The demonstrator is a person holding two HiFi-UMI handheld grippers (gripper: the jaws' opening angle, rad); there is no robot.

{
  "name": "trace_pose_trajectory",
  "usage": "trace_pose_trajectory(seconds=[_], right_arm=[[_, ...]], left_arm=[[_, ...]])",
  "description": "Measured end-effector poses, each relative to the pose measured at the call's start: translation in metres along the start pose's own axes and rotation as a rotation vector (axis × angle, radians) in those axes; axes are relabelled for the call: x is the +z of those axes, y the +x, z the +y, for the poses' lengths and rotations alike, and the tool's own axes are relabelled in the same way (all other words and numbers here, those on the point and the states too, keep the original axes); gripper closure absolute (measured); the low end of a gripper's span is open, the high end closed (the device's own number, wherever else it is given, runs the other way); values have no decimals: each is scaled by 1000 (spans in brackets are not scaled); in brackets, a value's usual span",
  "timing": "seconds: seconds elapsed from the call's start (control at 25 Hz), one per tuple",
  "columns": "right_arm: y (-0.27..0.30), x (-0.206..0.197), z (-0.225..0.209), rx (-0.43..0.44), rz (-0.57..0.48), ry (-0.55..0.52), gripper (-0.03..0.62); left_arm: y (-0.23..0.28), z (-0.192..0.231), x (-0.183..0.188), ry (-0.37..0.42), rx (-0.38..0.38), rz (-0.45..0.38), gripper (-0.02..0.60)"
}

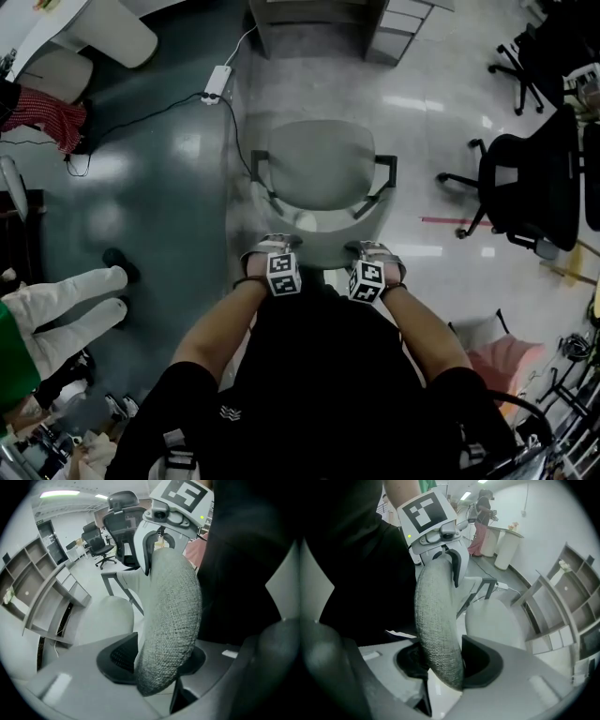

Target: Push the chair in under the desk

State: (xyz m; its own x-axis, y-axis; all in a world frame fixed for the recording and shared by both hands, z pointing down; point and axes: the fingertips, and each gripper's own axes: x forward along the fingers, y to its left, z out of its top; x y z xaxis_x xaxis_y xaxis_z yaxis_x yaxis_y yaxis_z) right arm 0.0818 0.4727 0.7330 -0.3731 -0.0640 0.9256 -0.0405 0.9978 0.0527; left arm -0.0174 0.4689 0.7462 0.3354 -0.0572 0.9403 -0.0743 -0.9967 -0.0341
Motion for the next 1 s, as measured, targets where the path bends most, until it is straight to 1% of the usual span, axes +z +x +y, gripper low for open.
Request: trace_pose_trajectory(seconds=[0.36,0.64,0.76,1.0], right_arm=[[10,20,-57,-2,-2,25,436],[13,27,-105,2,7,41,436],[17,33,-119,6,6,45,436],[28,48,-156,-17,22,54,436]], left_arm=[[-5,62,-14,32,-26,-1,407],[-5,111,-16,42,-34,-8,407],[-6,128,-21,60,-50,-10,407],[-8,165,-35,78,-59,-17,408]])
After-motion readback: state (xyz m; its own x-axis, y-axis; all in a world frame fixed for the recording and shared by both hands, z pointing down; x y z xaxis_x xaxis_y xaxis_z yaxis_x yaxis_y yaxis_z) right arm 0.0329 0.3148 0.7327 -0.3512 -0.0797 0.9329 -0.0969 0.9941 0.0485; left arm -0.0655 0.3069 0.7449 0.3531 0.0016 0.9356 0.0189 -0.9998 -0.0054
